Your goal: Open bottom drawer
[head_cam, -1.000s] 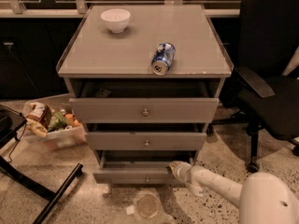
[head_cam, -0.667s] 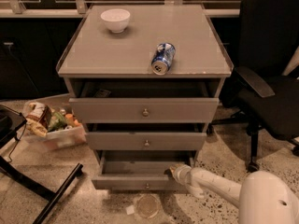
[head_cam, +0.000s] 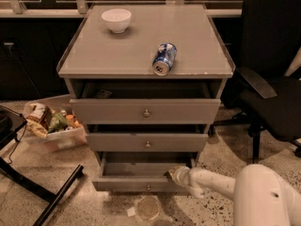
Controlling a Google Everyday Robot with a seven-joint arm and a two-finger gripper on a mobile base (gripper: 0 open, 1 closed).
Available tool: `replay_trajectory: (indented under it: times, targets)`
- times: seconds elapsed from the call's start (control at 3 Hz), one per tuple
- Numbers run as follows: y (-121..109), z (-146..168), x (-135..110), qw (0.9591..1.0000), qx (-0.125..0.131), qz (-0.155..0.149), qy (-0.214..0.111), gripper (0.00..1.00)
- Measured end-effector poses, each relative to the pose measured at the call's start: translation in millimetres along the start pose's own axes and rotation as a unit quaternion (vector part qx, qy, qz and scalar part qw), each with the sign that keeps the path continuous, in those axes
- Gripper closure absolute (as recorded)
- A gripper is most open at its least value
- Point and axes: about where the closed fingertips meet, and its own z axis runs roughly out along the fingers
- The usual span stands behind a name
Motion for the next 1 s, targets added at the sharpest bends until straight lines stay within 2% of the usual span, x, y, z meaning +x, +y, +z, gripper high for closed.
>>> replay_trajectory:
  times: [0.33,0.67,1.0]
  targets:
    - [17,-10,13,0.9957,-0.029,-0.078,0.04,0.81]
    - [17,-10,12,0.9957,-0.029,-0.078,0.04,0.58]
    - [21,-17,27,0.9885,-0.05,-0.123,0.072,0.35]
